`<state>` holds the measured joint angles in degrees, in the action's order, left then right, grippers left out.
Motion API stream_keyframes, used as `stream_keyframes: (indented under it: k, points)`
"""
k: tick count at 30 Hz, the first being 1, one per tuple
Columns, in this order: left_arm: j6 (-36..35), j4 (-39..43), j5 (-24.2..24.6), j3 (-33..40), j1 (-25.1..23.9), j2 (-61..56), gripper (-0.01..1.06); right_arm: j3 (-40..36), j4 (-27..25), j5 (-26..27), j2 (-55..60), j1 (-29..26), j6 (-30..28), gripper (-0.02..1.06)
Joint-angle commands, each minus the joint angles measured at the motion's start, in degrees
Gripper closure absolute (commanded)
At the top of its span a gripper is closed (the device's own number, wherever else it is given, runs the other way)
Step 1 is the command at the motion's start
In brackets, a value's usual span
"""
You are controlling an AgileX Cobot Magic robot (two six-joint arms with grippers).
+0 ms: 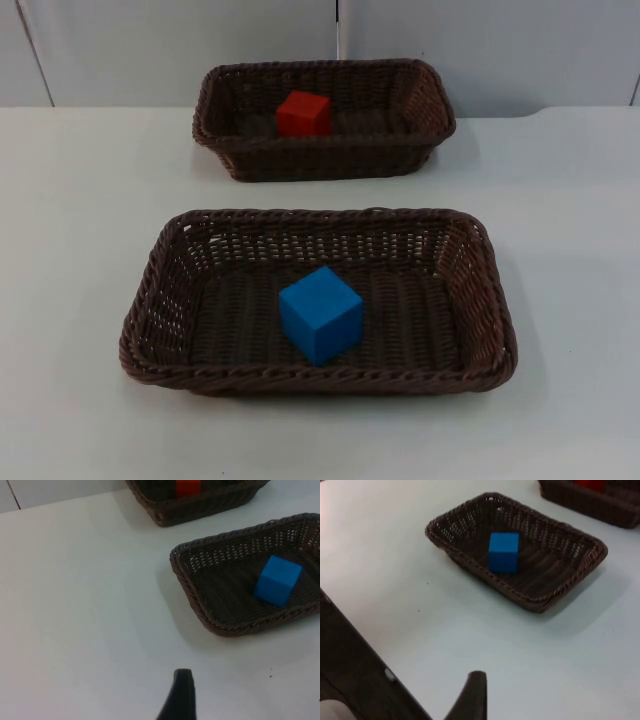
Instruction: Pick up one cube with the left hand and place it into the upper basket. Pick up one cube with the right hand and place it into the lower basket.
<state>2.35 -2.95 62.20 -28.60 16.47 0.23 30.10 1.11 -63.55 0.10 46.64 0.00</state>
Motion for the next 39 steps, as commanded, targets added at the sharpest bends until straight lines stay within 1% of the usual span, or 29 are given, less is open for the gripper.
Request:
stream_keyframes:
  k: [1,9,10,11,14,15,16,17,18,19,20,39]
  points:
    - [-0.01,-0.63,-0.58,0.29,0.01,-0.23,0.33,-0.52,-0.18,1.81,-0.1,0.03,0.0,0.22]
    - [0.13,-0.63,-0.58,0.29,0.01,-0.23,0.33,-0.52,-0.18,1.71,-0.1,-0.1,0.0,0.22]
    - [0.13,-0.63,-0.58,0.29,0.01,-0.23,0.31,-0.52,-0.18,1.71,-0.1,-0.1,0.0,0.22]
    - [0.13,-0.63,-0.58,0.29,0.01,-0.23,0.27,-0.52,-0.18,1.71,-0.1,-0.1,0.0,0.22]
    - [0.13,-0.63,-0.58,0.29,0.01,-0.23,0.05,-0.52,-0.18,1.71,-0.1,-0.1,0.0,0.21]
    - [0.13,-0.63,-0.58,0.29,0.01,-0.23,0.05,-0.52,-0.18,1.71,-0.1,-0.1,0.0,0.21]
    - [0.13,-0.63,-0.58,0.29,0.01,-0.23,0.01,-0.52,-0.18,1.71,-0.1,-0.1,0.0,0.18]
    - [0.13,-0.63,-0.58,0.29,0.01,-0.23,0.0,-0.52,-0.18,1.71,-0.1,-0.1,0.0,0.15]
    - [0.13,-0.63,-0.58,0.29,0.01,-0.23,0.0,-0.52,-0.18,1.71,-0.1,-0.1,0.0,0.09]
    - [0.13,-0.63,-0.58,0.29,0.01,-0.23,0.0,-0.52,-0.18,1.71,-0.1,-0.1,0.0,0.0]
    - [0.13,-0.63,-0.58,0.29,0.01,-0.23,0.0,-0.52,-0.18,1.71,-0.1,-0.1,0.0,-0.01]
    - [0.13,-0.63,-0.58,0.29,0.01,-0.23,0.0,-0.52,-0.08,1.71,-0.1,-0.1,0.0,-0.01]
